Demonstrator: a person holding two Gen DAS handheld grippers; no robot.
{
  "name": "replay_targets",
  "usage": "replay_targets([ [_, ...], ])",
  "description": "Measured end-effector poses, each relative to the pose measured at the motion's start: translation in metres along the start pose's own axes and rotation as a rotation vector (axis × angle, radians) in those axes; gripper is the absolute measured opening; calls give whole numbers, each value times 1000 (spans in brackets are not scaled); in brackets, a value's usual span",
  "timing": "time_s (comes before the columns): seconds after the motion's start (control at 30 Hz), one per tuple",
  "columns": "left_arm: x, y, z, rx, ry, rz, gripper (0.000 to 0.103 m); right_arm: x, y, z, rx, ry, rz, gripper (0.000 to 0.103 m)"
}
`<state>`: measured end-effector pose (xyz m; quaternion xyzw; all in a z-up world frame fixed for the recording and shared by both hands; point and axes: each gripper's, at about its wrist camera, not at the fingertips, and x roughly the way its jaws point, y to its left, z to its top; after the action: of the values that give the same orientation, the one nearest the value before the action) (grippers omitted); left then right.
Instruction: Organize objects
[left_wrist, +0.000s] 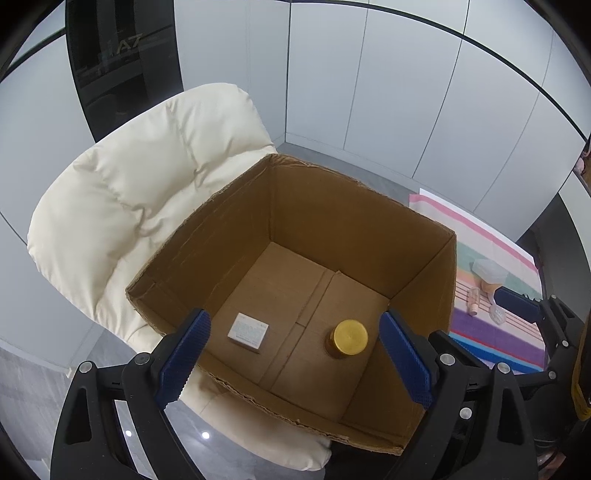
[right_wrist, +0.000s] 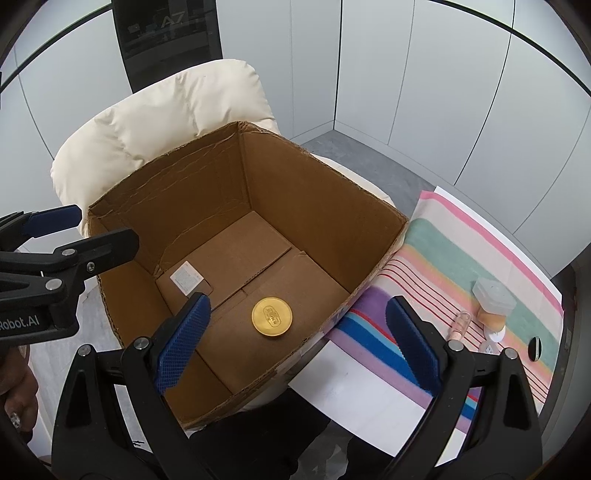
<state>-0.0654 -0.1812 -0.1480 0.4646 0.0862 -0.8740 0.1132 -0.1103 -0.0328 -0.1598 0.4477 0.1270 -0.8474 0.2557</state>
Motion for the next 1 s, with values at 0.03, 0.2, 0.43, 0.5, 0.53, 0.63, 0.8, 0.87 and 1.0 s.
replay_targets([
  [0.03,0,-1,0,0,0,3,94,-1,0,0,2,-1,0,97],
  [0.2,0,-2,-2,-2,9,4,94,-4,-2,0,13,-3,1,97],
  [0.43,-8,-2,-10,2,40,12,94,-11,-2,-1,20,2,12,97],
  [0.5,-14,0,-13,-2,33,22,94,-15,-2,-3,24,2,13,97],
  [0.53,-19,1,-15,-1,24,32,94,-17,-2,-4,26,3,16,97],
  [0.63,-32,3,-23,-5,15,39,94,-22,0,-9,36,5,26,97],
  [0.8,-52,4,-36,-10,-20,44,94,-33,5,-19,41,6,36,97],
  [0.87,-61,1,-40,1,-37,47,94,-40,8,-23,42,3,38,97],
  [1.0,-70,-2,-47,12,-38,35,94,-53,11,-31,50,0,41,97],
])
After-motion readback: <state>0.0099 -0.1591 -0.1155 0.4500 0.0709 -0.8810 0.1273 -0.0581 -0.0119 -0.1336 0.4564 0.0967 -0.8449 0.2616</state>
